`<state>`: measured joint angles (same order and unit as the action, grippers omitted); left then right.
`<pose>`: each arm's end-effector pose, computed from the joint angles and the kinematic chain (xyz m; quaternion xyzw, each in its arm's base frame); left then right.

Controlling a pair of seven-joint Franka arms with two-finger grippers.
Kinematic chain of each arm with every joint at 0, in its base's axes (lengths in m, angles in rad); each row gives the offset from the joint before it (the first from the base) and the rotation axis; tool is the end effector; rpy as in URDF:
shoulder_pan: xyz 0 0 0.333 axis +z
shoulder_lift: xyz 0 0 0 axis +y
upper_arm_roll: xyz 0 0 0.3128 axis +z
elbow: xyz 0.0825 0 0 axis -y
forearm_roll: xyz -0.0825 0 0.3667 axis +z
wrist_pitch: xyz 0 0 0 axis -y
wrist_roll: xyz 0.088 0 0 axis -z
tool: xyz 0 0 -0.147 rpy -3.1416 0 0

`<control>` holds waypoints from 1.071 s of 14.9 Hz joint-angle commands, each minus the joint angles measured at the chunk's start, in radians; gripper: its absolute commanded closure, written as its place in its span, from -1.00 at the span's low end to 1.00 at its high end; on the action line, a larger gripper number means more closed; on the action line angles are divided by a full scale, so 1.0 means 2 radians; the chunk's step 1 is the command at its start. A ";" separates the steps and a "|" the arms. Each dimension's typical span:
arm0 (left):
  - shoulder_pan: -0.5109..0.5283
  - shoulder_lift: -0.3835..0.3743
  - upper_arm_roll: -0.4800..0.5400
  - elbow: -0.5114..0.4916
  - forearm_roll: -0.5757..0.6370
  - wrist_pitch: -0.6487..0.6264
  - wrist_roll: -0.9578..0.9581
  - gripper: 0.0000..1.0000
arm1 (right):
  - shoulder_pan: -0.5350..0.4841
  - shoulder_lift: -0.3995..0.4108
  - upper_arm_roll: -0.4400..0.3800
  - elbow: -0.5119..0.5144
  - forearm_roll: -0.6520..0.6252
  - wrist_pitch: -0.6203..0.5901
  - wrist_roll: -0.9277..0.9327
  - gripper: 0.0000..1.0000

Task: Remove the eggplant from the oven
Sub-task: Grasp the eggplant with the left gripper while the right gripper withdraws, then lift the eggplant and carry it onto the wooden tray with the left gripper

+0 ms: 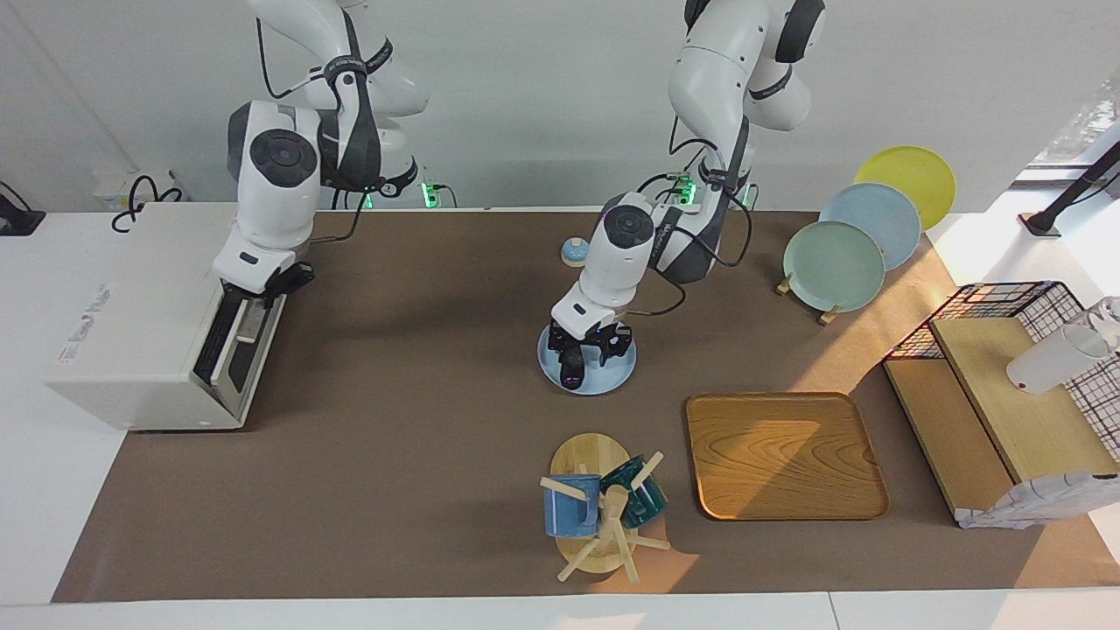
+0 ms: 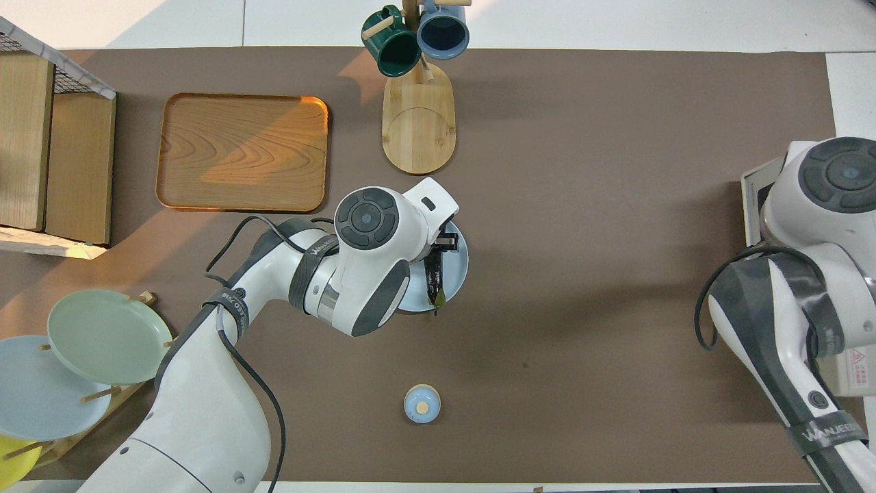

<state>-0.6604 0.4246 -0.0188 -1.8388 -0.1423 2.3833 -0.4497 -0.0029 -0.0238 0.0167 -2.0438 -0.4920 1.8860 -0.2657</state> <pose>0.4983 -0.4082 0.2783 0.9946 -0.0647 0.0206 0.0790 0.5152 -0.0460 0.4173 0.9456 0.2247 -0.0928 0.2162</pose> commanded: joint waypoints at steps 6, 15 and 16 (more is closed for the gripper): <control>0.003 -0.009 0.005 0.000 -0.008 -0.010 0.012 1.00 | -0.013 -0.014 0.003 0.121 0.136 -0.147 -0.014 0.40; 0.163 0.025 0.004 0.143 -0.006 -0.133 0.093 1.00 | -0.028 0.037 0.003 0.211 0.240 -0.171 0.068 -1.00; 0.181 0.034 0.004 0.146 -0.007 -0.134 0.115 1.00 | -0.022 0.045 0.001 0.224 0.241 -0.179 0.070 -1.00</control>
<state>-0.3748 0.4310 -0.0004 -1.6032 -0.1426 2.1450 -0.3002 -0.0550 0.0103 0.0172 -1.6707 -0.0419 1.5718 -0.1615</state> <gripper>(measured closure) 0.617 0.000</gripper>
